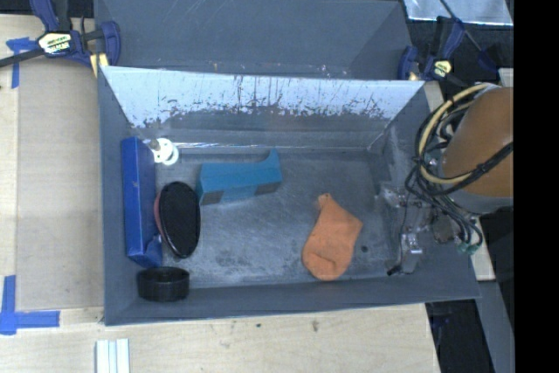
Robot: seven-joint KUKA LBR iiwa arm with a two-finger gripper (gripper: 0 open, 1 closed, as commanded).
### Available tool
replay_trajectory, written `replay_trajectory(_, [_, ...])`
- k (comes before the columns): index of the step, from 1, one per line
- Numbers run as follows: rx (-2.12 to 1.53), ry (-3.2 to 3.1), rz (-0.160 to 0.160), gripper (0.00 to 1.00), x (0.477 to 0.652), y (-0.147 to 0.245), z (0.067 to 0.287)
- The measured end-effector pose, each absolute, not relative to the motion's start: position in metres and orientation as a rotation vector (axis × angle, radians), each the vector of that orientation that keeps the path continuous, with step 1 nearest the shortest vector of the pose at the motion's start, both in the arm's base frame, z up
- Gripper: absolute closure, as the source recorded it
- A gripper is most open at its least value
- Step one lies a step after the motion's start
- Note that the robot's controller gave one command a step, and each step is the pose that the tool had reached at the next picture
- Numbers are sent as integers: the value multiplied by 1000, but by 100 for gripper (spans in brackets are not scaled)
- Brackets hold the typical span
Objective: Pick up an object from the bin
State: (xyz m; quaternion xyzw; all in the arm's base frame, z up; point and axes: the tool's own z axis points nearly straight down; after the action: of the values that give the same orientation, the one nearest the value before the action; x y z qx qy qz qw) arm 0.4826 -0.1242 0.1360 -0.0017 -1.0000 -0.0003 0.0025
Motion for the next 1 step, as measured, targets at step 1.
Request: replay_trajectory(1, [0,-3144,1,0,485,-124,140])
